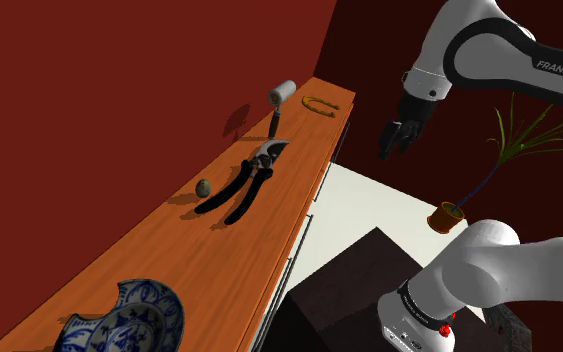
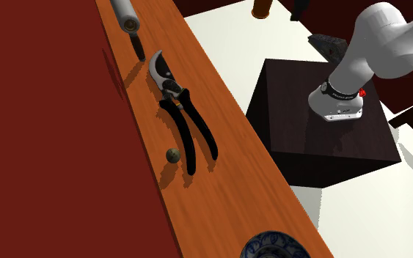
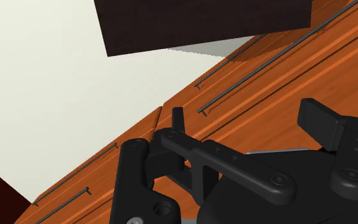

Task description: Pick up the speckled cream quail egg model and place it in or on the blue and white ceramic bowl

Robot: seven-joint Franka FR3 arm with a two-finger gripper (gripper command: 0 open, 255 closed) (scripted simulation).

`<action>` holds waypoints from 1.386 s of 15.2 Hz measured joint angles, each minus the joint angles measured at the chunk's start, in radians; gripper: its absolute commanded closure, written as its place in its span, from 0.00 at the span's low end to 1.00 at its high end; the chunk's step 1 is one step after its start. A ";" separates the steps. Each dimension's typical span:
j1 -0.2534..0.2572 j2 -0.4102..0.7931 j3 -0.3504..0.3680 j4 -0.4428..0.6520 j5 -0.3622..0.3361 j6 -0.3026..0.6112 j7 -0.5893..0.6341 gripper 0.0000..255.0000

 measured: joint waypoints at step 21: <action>0.085 0.599 0.254 0.267 0.103 0.295 0.369 0.00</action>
